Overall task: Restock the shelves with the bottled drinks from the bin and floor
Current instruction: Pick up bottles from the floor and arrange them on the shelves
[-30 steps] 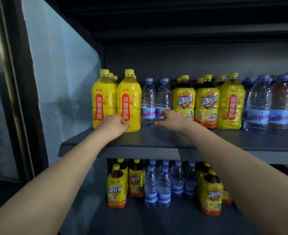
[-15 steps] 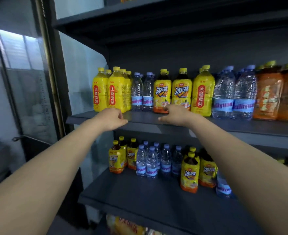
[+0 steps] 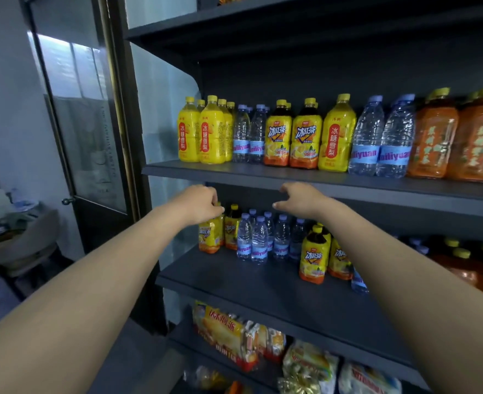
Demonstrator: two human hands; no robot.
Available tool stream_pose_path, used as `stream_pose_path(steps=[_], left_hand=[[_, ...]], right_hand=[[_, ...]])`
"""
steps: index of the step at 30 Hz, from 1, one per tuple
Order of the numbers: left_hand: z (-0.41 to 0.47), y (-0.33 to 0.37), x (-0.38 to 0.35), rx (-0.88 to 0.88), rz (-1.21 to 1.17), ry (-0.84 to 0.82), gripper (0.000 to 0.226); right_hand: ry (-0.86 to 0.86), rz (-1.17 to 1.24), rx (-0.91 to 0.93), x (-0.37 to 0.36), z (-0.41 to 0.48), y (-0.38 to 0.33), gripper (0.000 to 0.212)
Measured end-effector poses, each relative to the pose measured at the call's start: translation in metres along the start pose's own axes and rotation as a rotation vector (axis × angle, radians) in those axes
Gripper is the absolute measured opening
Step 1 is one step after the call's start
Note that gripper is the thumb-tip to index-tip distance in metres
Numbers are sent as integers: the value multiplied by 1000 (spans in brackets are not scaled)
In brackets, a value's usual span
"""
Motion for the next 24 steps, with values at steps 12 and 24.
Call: stream_pose_path(steps=[12,24], left_hand=[[-126,-14,-58,-15,-54,-106,38],[-185,3,-172,-21,-121,-265,37]], right_hand=[[-146,-70,-93,-87,-113,-29,59],[-376,-54,-151,-203,-178,8,54]])
Point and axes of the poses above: each hand's wrist, its own z-axis towards the middle knuckle, its own x-axis out of the back of the hand, y = z × x, the point moved 1 cm from there along z, towards the middle knuckle, and after that the axes turned 2 degrees about -z, right-handed, at the moved point
